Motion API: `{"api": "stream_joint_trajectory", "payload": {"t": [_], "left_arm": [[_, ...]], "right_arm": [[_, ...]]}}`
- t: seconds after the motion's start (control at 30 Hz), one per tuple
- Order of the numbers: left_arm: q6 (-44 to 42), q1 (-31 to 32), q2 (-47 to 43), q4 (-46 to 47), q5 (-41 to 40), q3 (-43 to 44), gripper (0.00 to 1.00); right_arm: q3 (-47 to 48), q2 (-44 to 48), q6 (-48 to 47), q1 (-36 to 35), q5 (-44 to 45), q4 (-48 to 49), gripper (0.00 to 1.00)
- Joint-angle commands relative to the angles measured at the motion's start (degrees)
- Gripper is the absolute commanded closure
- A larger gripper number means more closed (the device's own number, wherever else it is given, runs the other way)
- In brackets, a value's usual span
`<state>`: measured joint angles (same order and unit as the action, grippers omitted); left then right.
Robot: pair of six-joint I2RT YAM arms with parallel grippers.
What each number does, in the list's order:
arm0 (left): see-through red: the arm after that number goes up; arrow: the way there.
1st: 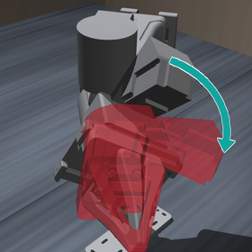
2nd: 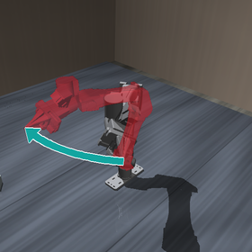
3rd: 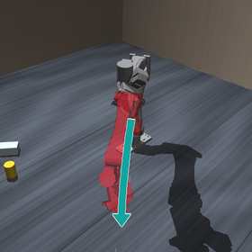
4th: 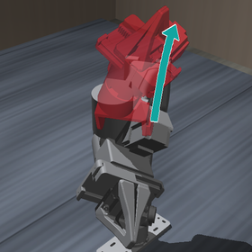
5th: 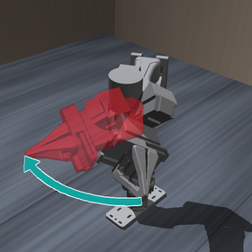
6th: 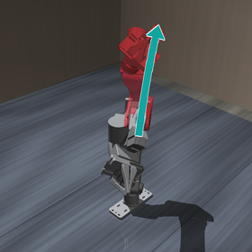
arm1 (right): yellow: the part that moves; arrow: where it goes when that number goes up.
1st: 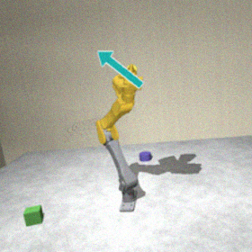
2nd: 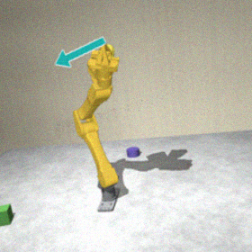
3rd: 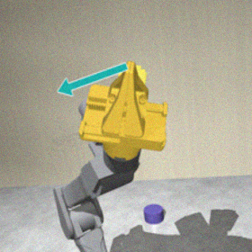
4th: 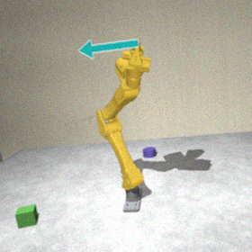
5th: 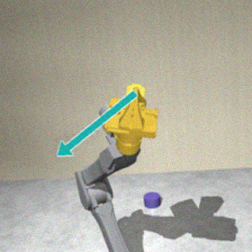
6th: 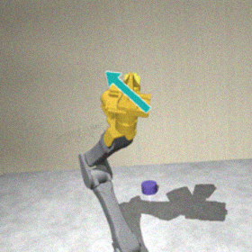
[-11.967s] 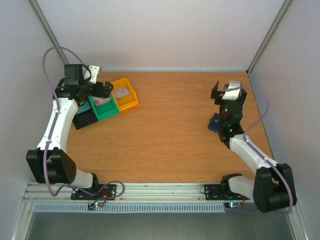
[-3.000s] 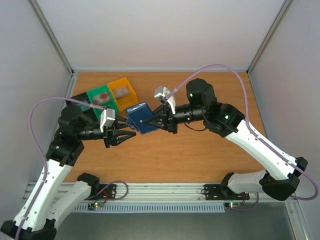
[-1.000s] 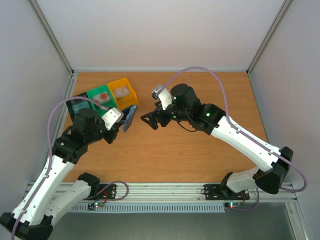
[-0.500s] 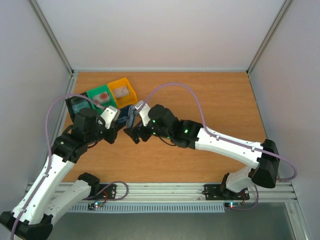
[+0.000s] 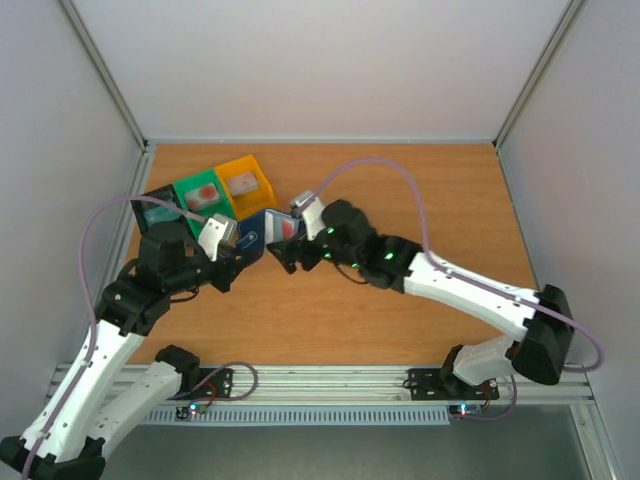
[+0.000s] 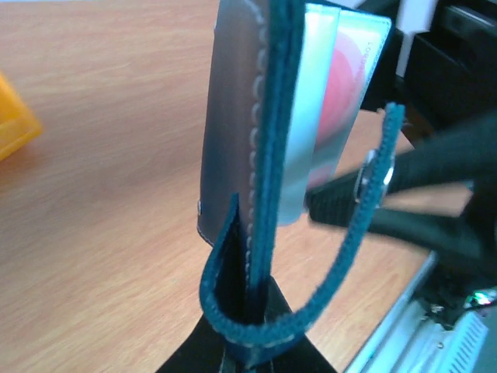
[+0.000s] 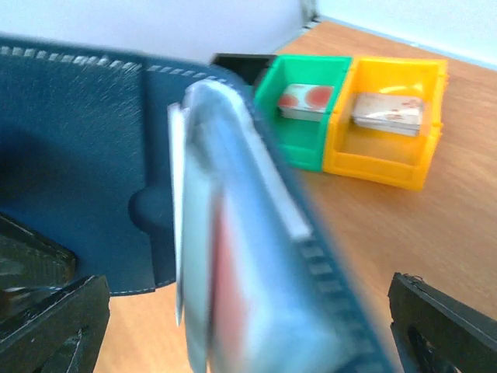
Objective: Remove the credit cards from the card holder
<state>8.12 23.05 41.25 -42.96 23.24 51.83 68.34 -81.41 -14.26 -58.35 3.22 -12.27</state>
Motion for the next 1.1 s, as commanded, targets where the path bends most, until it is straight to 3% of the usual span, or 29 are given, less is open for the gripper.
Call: {"api": "stream_joint_trajectory", "payload": {"t": [0.0,0.1,0.27,0.4,0.97,1.07], "left_arm": [[2.87,-0.46,-4.1,13.42,14.52,-3.27,1.0],[4.41,-0.46,-5.29,17.07,19.07,-4.32,1.0],[5.3,-0.44,-5.18,17.25,21.05,-4.45,1.0],[5.57,-0.46,-5.41,18.68,22.3,-4.72,1.0],[-1.22,-0.46,-7.18,19.55,27.46,-6.21,1.0],[-1.39,-0.46,-7.52,19.93,27.62,-6.53,1.0]], "right_arm": [[-2.09,7.32,-2.07,9.01,-32.93,-1.68,0.02],[-1.22,8.95,-3.89,13.05,-42.23,-7.21,0.05],[0.94,11.39,-8.66,13.42,-43.82,-13.89,0.17],[1.22,13.43,-9.92,13.44,-38.62,-15.61,0.37],[2.95,15.25,-11.19,13.62,-29.54,-17.53,0.69],[2.77,15.21,-10.83,13.57,-30.34,-17.42,0.82]]}}
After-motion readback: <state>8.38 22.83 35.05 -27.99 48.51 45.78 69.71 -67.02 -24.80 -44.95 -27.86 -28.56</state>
